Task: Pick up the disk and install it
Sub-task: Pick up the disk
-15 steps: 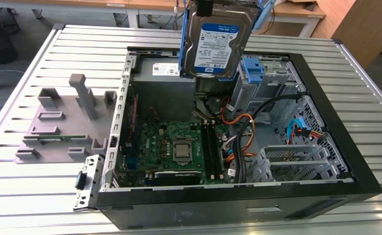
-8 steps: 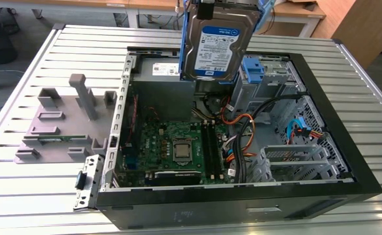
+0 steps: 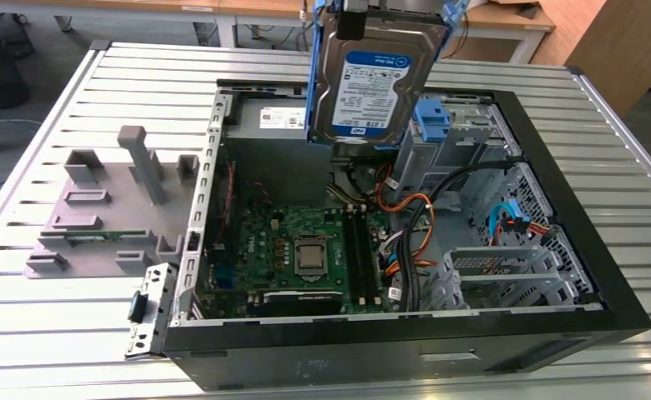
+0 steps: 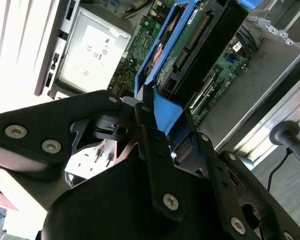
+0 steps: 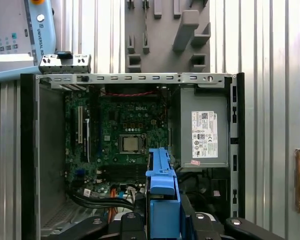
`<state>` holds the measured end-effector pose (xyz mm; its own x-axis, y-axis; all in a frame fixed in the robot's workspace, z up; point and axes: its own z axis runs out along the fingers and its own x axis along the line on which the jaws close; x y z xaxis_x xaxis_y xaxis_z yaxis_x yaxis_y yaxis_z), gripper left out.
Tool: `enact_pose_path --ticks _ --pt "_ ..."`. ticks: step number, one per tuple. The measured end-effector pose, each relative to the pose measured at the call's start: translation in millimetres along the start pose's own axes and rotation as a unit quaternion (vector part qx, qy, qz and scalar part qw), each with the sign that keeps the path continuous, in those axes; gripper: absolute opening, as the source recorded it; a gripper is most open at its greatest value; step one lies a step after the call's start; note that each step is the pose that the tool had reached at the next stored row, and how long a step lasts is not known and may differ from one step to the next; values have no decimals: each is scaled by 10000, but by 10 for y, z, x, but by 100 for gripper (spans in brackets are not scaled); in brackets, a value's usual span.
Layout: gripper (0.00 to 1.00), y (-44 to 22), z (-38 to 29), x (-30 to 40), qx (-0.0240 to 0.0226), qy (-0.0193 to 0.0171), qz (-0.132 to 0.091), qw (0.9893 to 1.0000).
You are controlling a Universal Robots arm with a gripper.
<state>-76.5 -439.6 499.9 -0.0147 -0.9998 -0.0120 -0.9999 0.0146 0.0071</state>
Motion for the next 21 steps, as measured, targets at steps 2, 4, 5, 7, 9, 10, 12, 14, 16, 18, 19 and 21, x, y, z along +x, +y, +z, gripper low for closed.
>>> enact_pose_path --ticks 2,4,5,7,9,10,12,14,16,18,19,21 --pt "36 -1 0 27 0 0 0 10000" --pt "36 -1 0 53 0 1 -1 10000" --pt "36 -1 0 67 0 1 -1 10000" --pt "36 -1 -1 92 0 2 0 10000" --pt "36 -2 -1 116 0 2 0 10000" --pt "36 -2 -1 128 0 3 0 10000" --pt "36 -3 -1 150 0 3 0 10000" --pt "36 -3 -1 166 0 5 0 10000" --pt "36 -2 -1 175 0 5 0 10000" --pt "36 -3 -1 179 0 5 0 10000" --pt "36 -4 -1 182 0 6 0 10000" --pt "36 -10 0 187 0 5 -1 10000"
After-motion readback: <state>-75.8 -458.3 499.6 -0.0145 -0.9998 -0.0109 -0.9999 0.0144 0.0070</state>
